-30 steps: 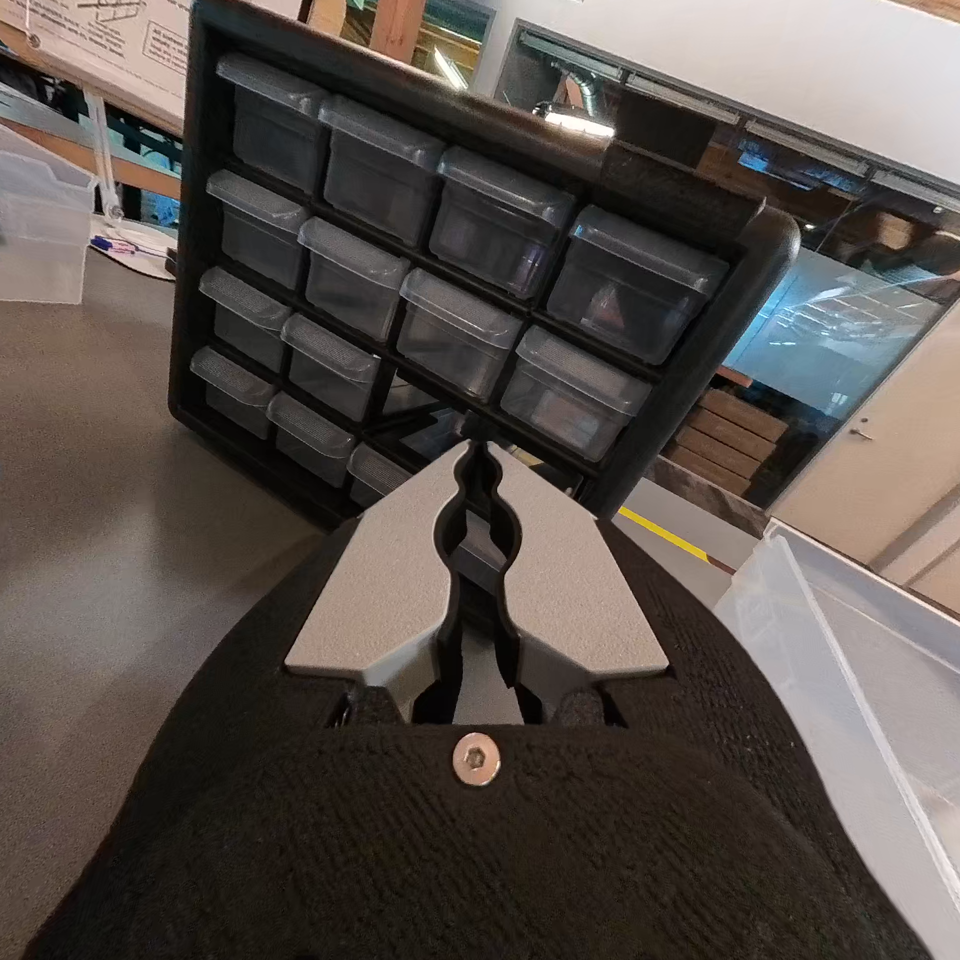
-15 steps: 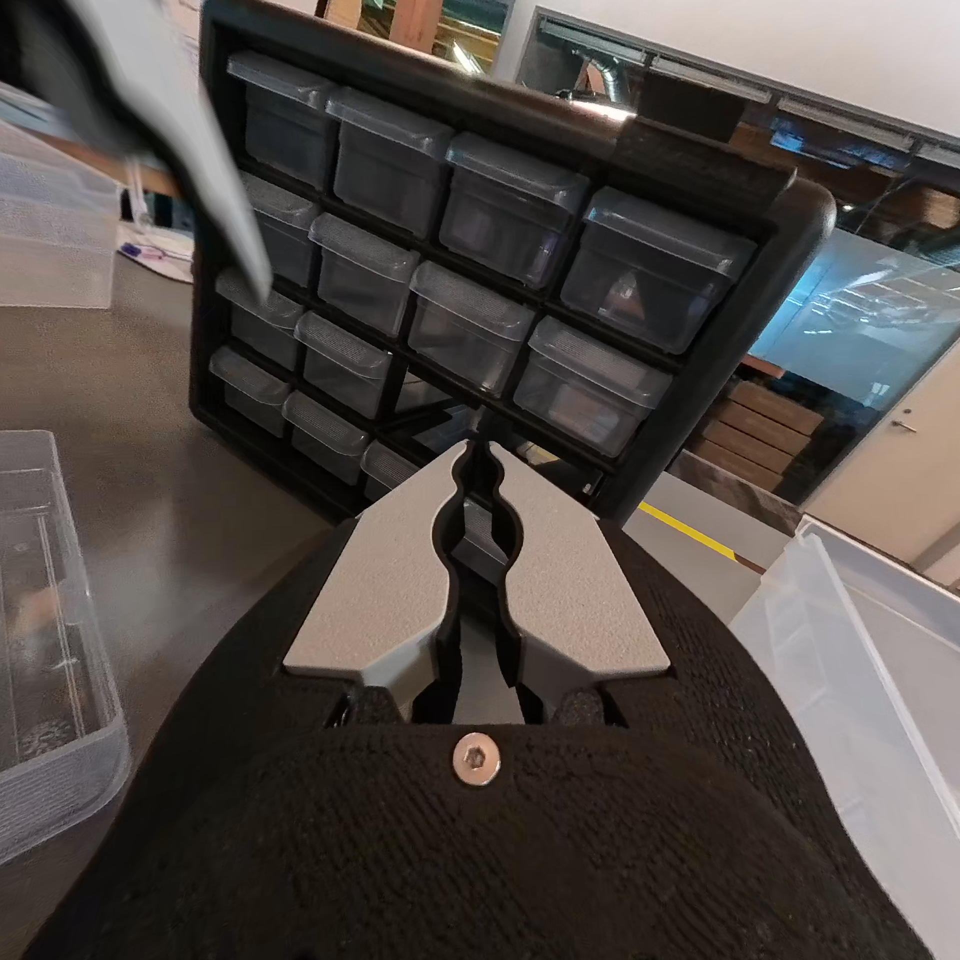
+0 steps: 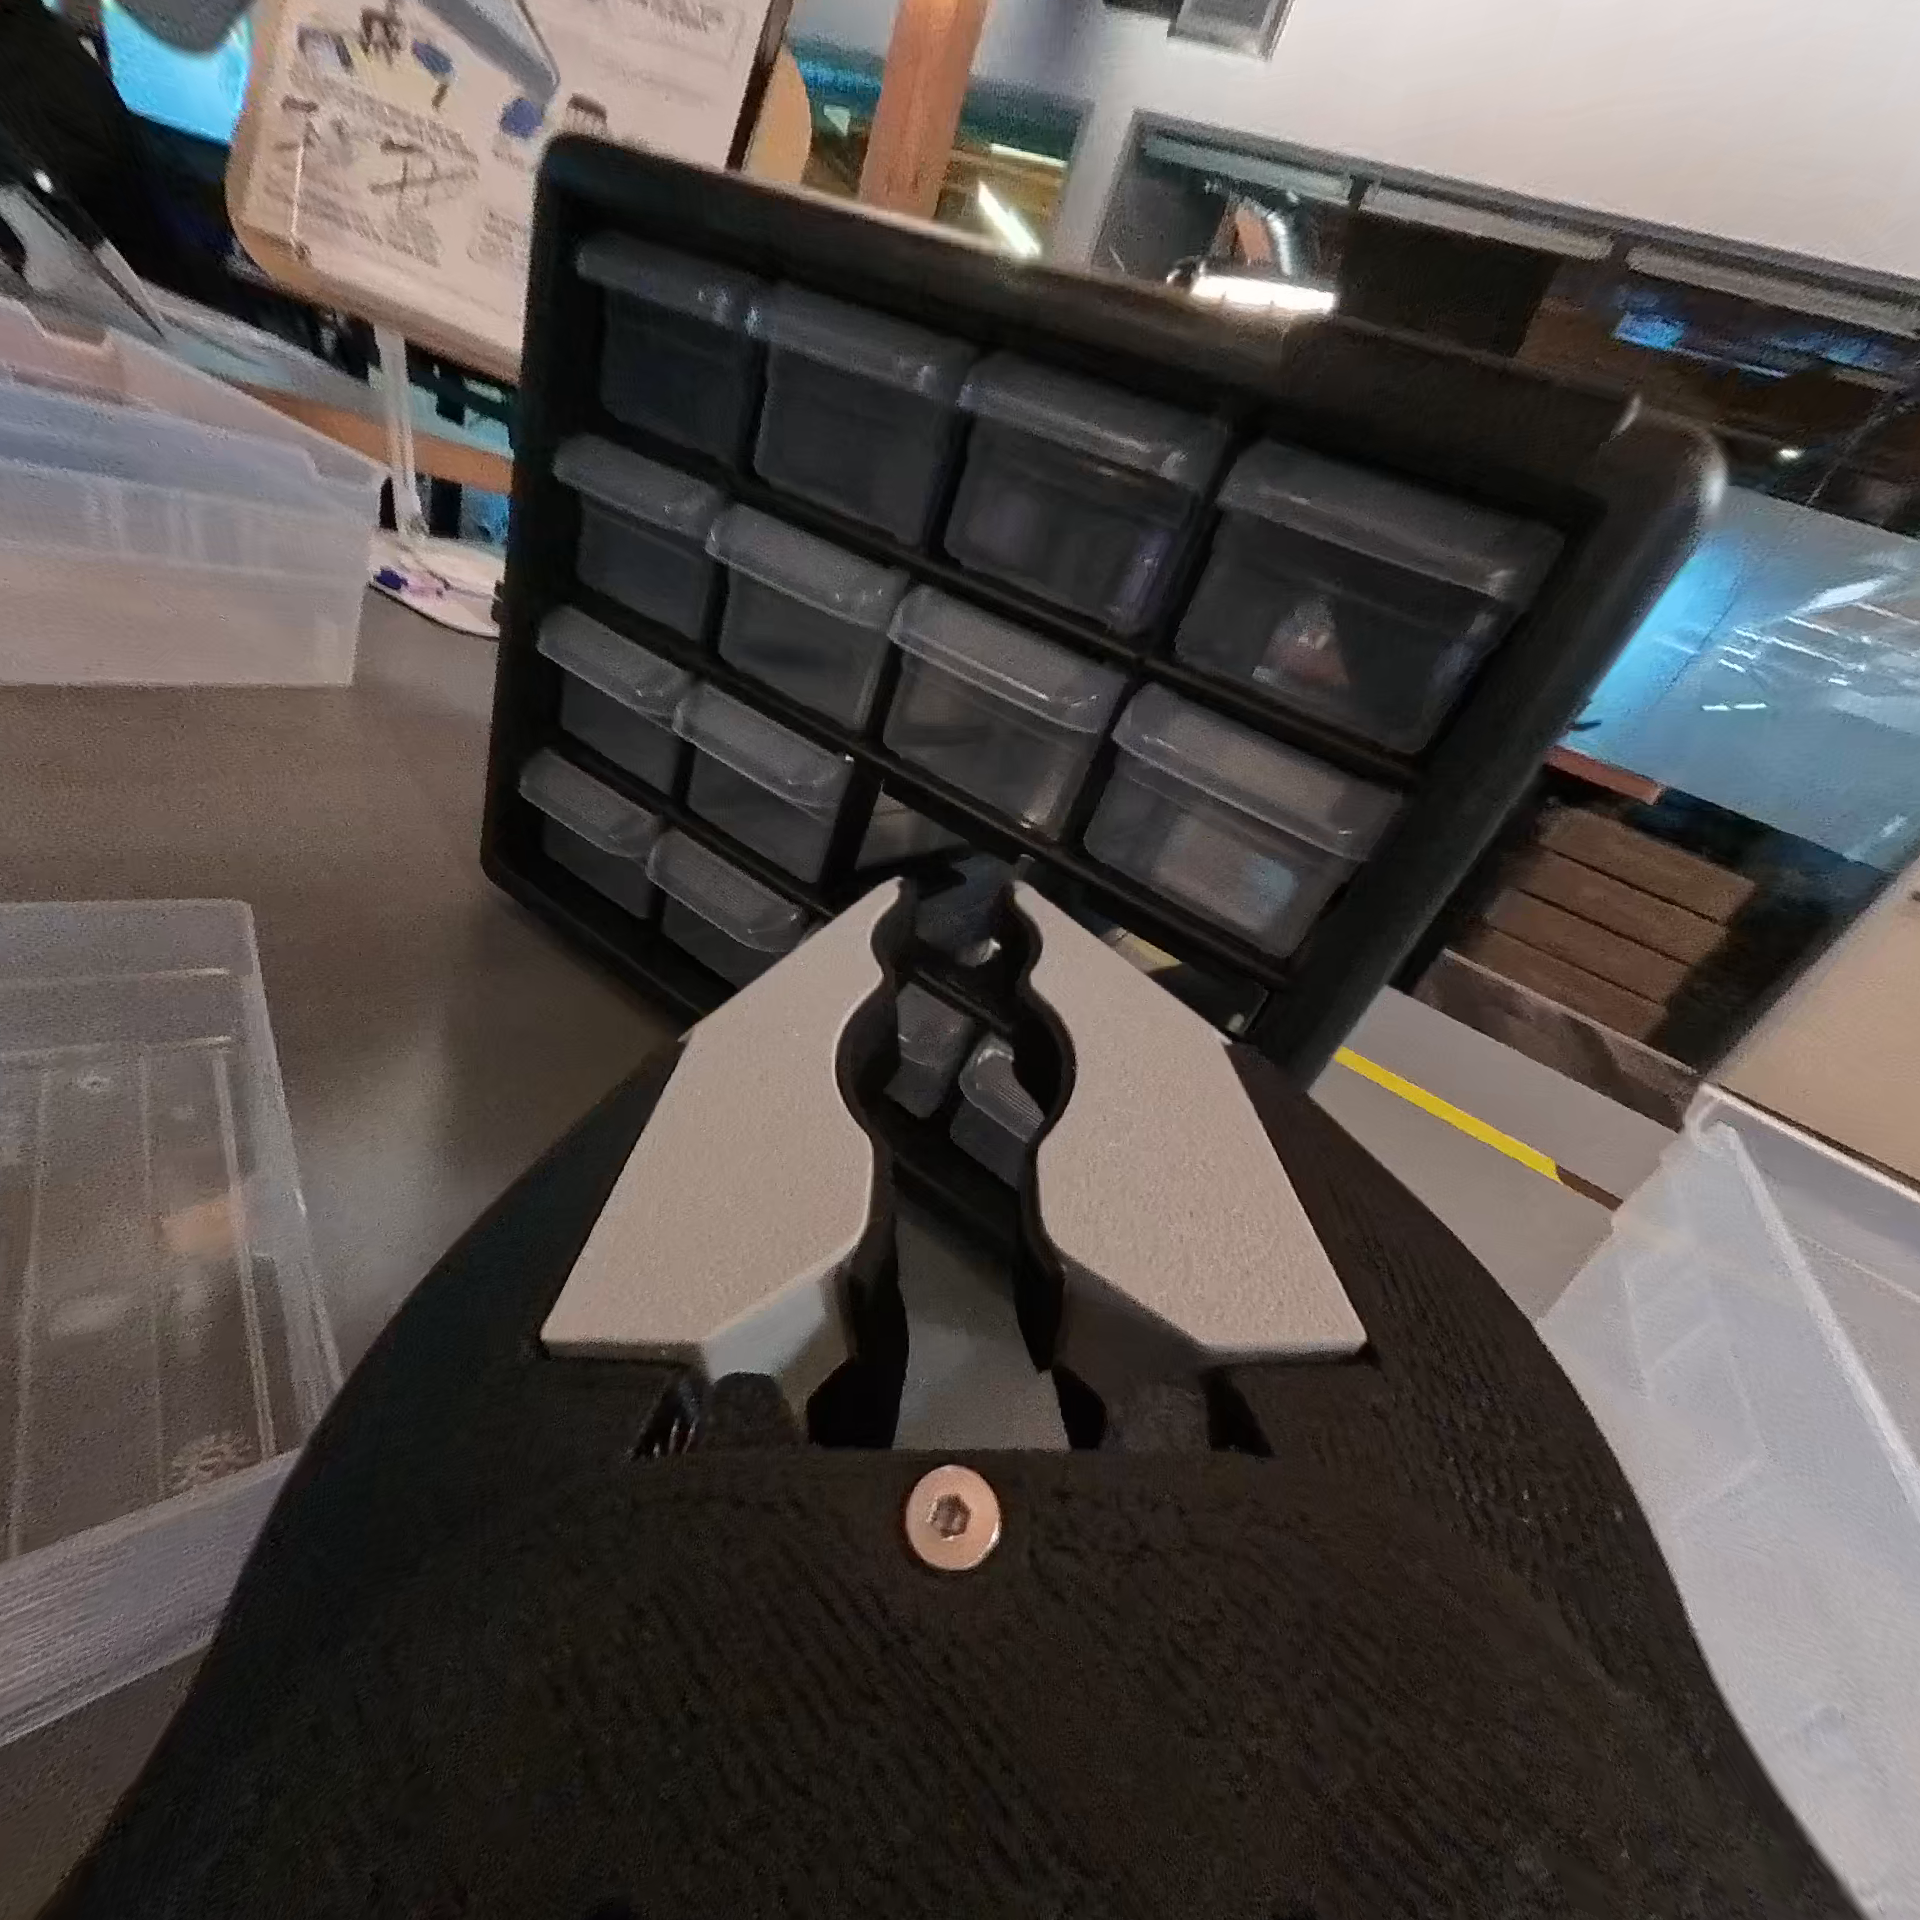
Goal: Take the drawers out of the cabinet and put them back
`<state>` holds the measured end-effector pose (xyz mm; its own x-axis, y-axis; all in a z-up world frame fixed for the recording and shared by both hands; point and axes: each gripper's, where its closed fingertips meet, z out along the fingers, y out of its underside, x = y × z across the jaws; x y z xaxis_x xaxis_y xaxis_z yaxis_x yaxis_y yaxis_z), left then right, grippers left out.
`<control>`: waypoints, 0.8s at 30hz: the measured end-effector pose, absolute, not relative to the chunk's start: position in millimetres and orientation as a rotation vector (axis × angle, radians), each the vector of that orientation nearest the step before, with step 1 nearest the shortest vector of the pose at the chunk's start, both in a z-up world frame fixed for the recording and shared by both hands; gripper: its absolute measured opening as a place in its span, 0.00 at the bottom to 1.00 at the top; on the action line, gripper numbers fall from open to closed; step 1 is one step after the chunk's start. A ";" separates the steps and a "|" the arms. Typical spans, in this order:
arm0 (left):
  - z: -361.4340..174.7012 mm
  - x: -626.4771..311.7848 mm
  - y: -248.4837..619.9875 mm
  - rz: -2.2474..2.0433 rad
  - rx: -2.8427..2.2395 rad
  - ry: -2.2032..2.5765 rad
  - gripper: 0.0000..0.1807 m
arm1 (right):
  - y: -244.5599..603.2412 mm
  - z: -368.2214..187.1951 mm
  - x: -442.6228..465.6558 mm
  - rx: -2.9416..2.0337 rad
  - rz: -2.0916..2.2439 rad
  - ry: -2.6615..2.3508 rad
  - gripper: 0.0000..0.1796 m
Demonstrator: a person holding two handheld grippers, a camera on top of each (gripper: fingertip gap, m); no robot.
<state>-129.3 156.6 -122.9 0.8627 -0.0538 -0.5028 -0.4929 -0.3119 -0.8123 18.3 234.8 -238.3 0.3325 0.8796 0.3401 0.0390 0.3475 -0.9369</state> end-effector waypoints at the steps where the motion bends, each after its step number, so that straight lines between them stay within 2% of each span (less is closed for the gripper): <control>1: -124.4 -131.5 156.1 0.443 -1.857 0.403 0.32 | 234.8 -236.4 19.4 -1.072 0.730 -1.079 0.09; 6: -134.9 -139.8 158.5 0.397 -1.859 0.427 0.21 | 222.8 -229.2 19.5 -1.005 0.793 -1.158 0.16; 8: -139.6 -137.6 161.6 0.349 -1.855 0.450 0.19 | 205.9 -232.7 19.5 -0.968 0.812 -1.356 0.18; 11: -144.7 -137.5 164.9 0.292 -1.855 0.459 0.18 | 163.2 -238.3 33.5 -0.862 0.845 -1.693 0.27; 14: -143.6 -137.2 165.1 0.237 -1.832 0.458 0.18 | 139.1 -263.3 56.5 -0.740 0.620 -2.045 0.34; 17: -142.9 -137.3 164.8 0.190 -1.816 0.451 0.18 | 125.3 -285.4 73.2 -0.590 0.374 -2.318 0.28; 22: -142.4 -137.1 163.8 0.185 -1.808 0.455 0.17 | 123.6 -320.5 87.1 -0.242 -0.006 -2.581 0.31; 24: -142.3 -136.7 163.5 0.178 -1.807 0.455 0.17 | 129.2 -327.9 83.1 -0.116 -0.115 -2.570 0.29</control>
<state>-136.7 163.5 -142.3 0.9117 -0.2132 -0.3512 -0.3950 -0.2200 -0.8919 83.1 129.2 -327.9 -0.8402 0.0588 0.5390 0.1068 0.9926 0.0581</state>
